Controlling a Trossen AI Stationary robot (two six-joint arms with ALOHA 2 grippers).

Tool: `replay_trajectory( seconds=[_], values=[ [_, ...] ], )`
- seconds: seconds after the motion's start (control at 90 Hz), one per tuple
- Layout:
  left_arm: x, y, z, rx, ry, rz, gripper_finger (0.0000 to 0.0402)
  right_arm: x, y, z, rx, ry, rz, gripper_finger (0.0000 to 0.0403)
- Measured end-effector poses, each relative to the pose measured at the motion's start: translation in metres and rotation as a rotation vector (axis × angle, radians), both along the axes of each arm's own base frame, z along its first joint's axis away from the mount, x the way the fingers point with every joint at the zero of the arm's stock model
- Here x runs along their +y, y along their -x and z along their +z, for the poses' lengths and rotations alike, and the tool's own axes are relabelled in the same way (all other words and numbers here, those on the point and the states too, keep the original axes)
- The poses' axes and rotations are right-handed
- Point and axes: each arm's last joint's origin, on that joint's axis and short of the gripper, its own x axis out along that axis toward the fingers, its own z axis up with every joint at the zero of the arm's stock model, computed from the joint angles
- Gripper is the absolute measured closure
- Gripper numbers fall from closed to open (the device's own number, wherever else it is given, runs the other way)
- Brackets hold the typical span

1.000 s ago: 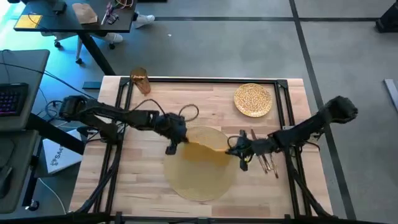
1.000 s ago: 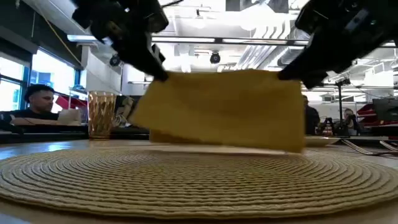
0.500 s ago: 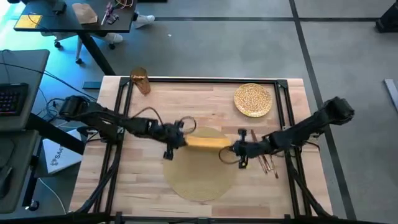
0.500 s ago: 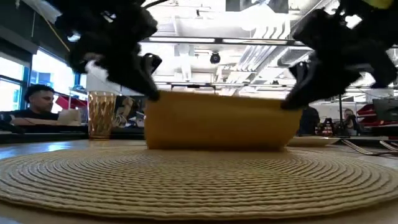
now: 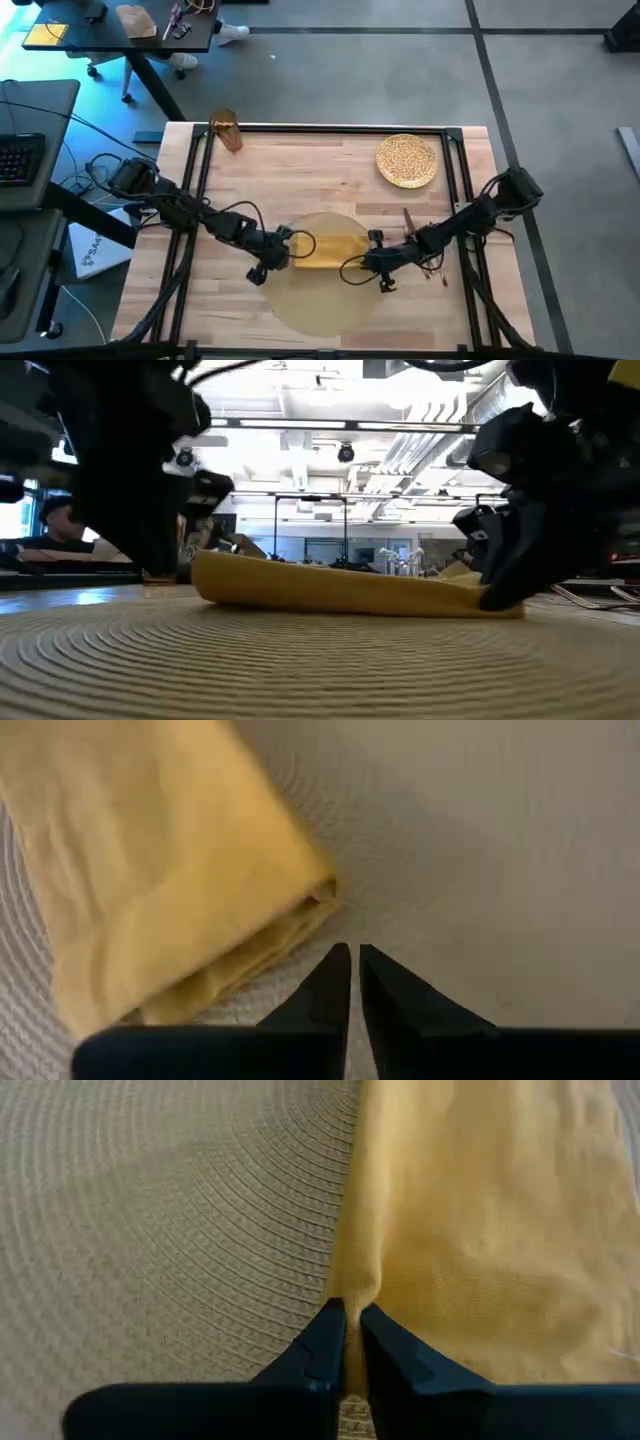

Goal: Set table place
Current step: Fold the yellow table napkin

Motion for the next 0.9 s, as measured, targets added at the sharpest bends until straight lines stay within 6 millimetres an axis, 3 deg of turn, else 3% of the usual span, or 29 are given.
replay_trajectory(
  seconds=[0.122, 0.244, 0.389, 0.478, 0.633, 0.9],
  values=[
    [-0.001, 0.005, 0.014, 0.031, 0.068, 0.08, 0.0328, 0.002, -0.002, 0.014, -0.017, -0.029, 0.036, 0.0297],
    [0.003, 0.001, 0.05, 0.005, 0.182, 0.228, 0.0294, 0.004, -0.005, 0.054, -0.093, -0.075, 0.028, 0.023],
    [0.012, -0.009, 0.067, -0.04, 0.349, 0.447, 0.0284, 0.001, -0.006, 0.095, -0.162, -0.195, -0.193, 0.0182],
    [0.024, -0.016, 0.059, -0.016, 0.383, 0.586, 0.0291, -0.003, -0.005, 0.103, -0.202, -0.286, -0.407, 0.0177],
    [0.051, -0.031, 0.037, 0.032, 0.422, 0.828, 0.0303, -0.008, -0.005, 0.095, -0.201, -0.379, -0.69, 0.0185],
    [0.075, -0.042, 0.003, 0.17, 0.466, 0.938, 0.0303, -0.008, -0.006, 0.091, -0.186, -0.395, -0.729, 0.0192]
  ],
)
